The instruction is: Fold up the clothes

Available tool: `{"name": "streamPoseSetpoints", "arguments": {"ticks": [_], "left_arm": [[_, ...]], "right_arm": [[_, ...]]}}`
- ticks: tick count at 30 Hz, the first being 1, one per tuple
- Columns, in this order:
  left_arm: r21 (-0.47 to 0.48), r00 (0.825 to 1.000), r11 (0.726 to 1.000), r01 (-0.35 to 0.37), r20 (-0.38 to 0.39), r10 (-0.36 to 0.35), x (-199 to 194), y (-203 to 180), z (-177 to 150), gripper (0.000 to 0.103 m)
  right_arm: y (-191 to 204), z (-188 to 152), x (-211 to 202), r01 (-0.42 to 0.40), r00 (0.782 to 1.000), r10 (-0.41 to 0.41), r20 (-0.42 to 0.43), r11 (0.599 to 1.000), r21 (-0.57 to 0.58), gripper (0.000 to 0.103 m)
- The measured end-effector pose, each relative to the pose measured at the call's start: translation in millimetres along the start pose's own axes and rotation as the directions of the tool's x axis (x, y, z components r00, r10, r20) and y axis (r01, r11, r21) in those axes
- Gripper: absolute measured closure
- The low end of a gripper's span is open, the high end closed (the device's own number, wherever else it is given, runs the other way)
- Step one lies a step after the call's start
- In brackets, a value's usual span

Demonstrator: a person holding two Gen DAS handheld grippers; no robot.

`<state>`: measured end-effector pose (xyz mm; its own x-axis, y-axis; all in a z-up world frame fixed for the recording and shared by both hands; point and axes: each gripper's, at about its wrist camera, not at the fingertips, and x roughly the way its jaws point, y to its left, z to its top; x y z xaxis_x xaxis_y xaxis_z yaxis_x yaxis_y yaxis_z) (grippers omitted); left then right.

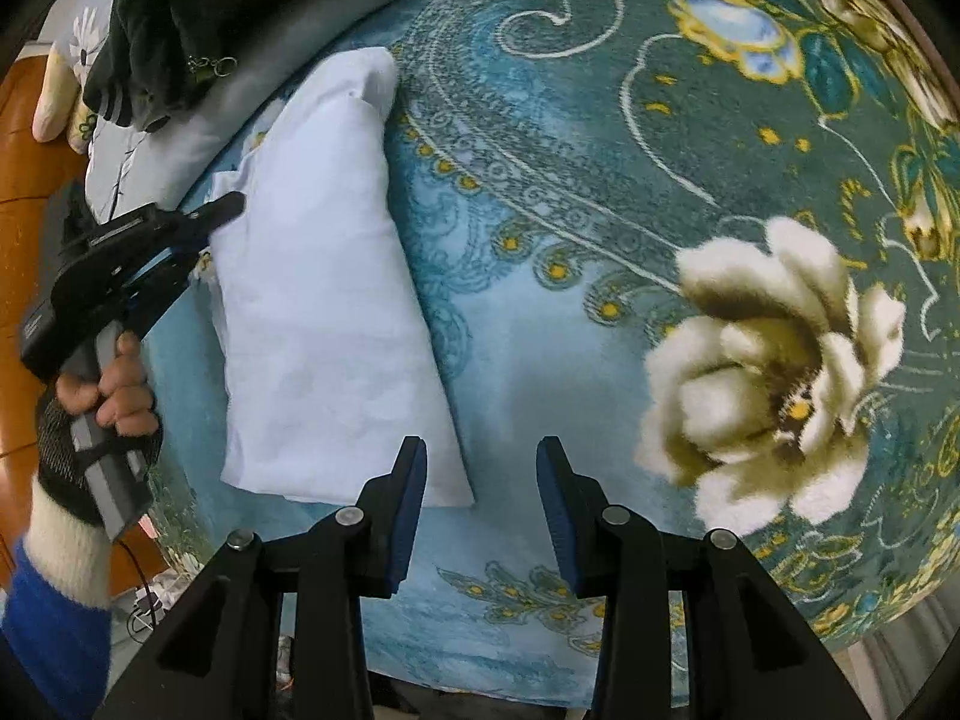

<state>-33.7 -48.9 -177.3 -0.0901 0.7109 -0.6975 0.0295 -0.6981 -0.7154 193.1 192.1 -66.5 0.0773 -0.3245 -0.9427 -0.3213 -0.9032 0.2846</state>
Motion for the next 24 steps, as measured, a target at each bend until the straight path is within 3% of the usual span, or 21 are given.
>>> {"name": "streamPoseSetpoints", "arguments": {"ticks": [3,4,7,8,9,11,14,17,20,23,24], "left_arm": [[-0.048,0.996,0.997,-0.067,0.051,0.070,-20,26,0,0.097],[-0.059,0.992,0.991,-0.119,0.023,0.121,-17,39,1,0.097],[-0.113,0.995,0.988,-0.101,-0.024,0.099,-15,57,2,0.089],[-0.128,0.997,0.989,-0.077,-0.022,0.074,-18,60,2,0.075],[-0.130,0.998,0.990,-0.061,-0.015,0.060,-23,60,0,0.054],[-0.135,1.000,0.991,-0.006,0.000,0.006,-37,61,-10,0.045],[-0.151,1.000,0.988,0.016,0.006,-0.015,-58,70,-40,0.042],[-0.158,0.999,0.987,-0.001,-0.049,-0.007,-56,79,-74,0.041],[-0.137,0.991,0.989,-0.061,-0.127,0.044,-45,86,-108,0.041],[-0.137,0.988,0.988,-0.072,-0.149,0.051,-38,91,-125,0.044],[-0.136,0.988,0.988,-0.078,-0.146,0.058,-38,91,-127,0.052]], "right_arm": [[7,6,0,-0.009,1.000,0.009,0.001,1.000,-0.014,0.064],[10,9,0,-0.012,1.000,0.012,0.000,1.000,-0.018,0.064],[16,14,5,-0.023,1.000,0.023,-0.012,0.999,-0.030,0.064],[19,14,8,-0.028,0.999,0.027,-0.017,0.999,-0.034,0.064],[22,15,10,-0.032,0.999,0.031,-0.021,0.999,-0.038,0.063],[26,15,14,-0.040,0.999,0.038,-0.031,0.998,-0.042,0.057],[31,12,19,-0.047,0.998,0.045,-0.044,0.998,-0.043,0.057],[33,10,21,-0.047,0.998,0.045,-0.053,0.998,-0.039,0.057],[32,8,23,-0.046,0.997,0.045,-0.060,0.999,-0.028,0.057],[29,7,23,-0.045,0.997,0.043,-0.065,0.999,-0.020,0.057],[29,7,24,-0.042,0.997,0.040,-0.066,0.999,-0.019,0.057]]}}
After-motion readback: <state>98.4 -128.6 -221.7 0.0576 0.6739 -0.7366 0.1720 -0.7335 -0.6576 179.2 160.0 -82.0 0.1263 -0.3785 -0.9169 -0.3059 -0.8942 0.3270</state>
